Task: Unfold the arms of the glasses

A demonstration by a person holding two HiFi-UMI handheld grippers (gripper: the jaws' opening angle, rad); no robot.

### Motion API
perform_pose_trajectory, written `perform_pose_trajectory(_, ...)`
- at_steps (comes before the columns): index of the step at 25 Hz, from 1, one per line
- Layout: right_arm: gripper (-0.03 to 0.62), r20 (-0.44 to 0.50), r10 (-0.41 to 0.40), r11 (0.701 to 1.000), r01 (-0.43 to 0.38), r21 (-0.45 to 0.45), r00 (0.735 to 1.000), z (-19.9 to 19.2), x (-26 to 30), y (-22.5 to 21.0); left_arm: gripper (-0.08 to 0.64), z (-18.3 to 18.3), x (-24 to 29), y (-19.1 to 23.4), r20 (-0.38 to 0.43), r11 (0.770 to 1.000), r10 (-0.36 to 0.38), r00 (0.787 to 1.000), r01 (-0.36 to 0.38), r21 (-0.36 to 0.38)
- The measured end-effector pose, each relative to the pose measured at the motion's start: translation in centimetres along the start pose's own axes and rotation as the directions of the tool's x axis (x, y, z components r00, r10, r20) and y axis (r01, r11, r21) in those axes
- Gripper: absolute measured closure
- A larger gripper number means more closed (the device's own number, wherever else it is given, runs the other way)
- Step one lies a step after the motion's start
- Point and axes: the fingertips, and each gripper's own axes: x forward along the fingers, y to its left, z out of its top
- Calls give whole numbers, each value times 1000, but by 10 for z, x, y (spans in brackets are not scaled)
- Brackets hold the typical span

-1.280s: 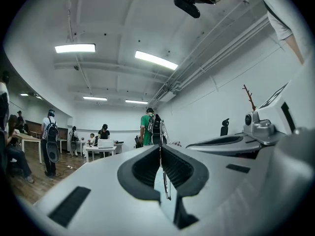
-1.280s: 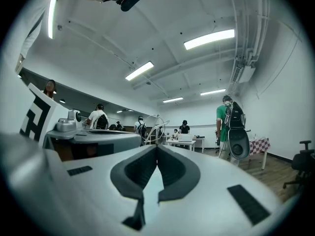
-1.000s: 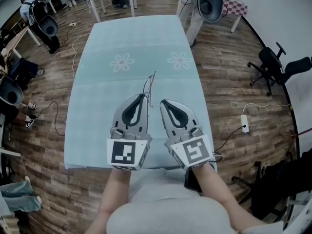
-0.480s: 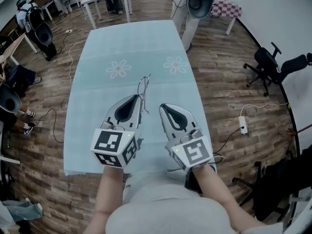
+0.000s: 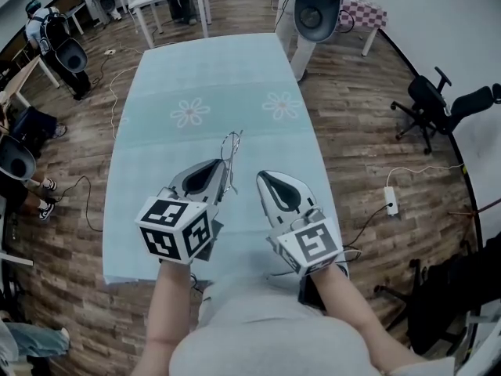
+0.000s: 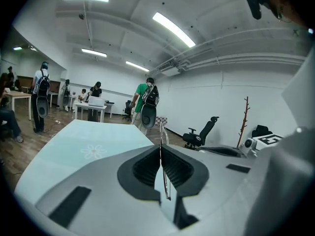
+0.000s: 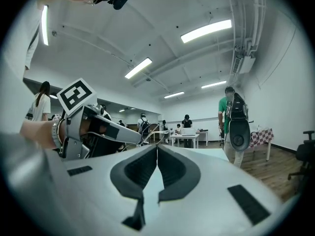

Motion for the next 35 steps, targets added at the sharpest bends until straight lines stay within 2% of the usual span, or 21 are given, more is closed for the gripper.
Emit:
perform_pose_trajectory(3, 583, -13, 15, 1000, -15, 8, 1000, -5, 0, 2, 543, -7, 2, 3, -52, 999, -17, 999, 15, -35)
perform_pose_trajectory(10, 583, -41, 49, 998, -47, 39, 998, -17, 2, 9, 543, -19, 7, 7, -168, 998, -54, 984, 46, -50)
perform_pose_trajectory(14, 583, -54, 51, 997, -48, 67, 997, -24, 3, 9, 544, -32, 8, 11, -235, 998, -56, 970, 49, -37)
perform_pose_trajectory(18, 583, -68, 73, 993, -66, 99, 995, -32, 7, 15, 543, -41, 8, 14, -279, 995, -86, 956, 68, -73)
perform_pose_trajectory(23, 583, -96, 102, 988, -90, 122, 990, -41, 8, 12, 543, -47, 17, 13, -328, 994, -103, 939, 81, -79)
perform_pose_trajectory(28, 581, -111, 99, 987, -84, 133, 989, -45, 9, 9, 543, -53, 23, 18, -392, 989, -139, 909, 105, -107)
perform_pose_trajectory(30, 551, -119, 110, 985, -93, 144, 987, -47, 9, 10, 543, -51, 23, 17, -409, 989, -141, 901, 112, -95)
perform_pose_trajectory(35, 400, -168, 208, 972, -184, 147, 964, -57, 13, 28, 543, -46, 24, 15, -421, 990, -139, 897, 120, -72)
